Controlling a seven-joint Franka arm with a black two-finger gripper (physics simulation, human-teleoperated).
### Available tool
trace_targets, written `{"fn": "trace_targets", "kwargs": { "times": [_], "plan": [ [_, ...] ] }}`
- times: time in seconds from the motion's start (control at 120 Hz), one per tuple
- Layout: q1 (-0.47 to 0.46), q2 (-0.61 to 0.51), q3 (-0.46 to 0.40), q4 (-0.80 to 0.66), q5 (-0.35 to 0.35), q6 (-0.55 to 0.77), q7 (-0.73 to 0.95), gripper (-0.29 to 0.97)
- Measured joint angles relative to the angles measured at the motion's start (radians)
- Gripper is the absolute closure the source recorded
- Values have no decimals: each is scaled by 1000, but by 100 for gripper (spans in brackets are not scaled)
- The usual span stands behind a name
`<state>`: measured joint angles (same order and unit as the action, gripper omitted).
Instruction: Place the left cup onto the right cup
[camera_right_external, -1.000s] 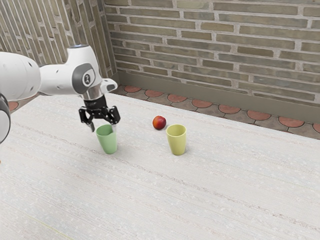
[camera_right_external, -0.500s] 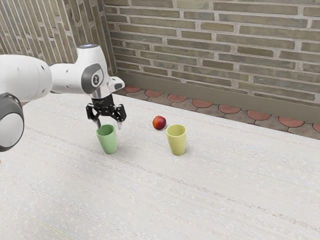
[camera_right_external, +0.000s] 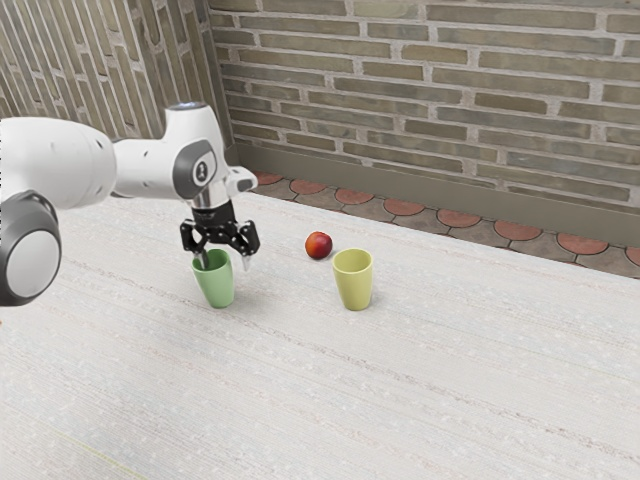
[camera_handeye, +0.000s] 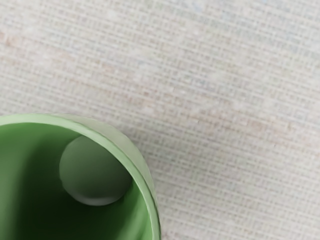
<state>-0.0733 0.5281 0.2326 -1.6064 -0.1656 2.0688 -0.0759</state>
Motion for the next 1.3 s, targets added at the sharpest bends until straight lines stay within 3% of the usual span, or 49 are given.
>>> {"fn": "trace_targets", "kwargs": {
  "times": [0.267,0.483,0.65,0.842,1.3],
  "plan": [
    [4,28,-1,-1,0,25,-7,10],
    [6,34,0,1,0,31,-10,52],
    [7,34,6,-2,1,33,-12,69],
    [7,35,10,-7,4,34,-17,75],
    [-12,27,6,37,28,7,-30,78]
  ]
}}
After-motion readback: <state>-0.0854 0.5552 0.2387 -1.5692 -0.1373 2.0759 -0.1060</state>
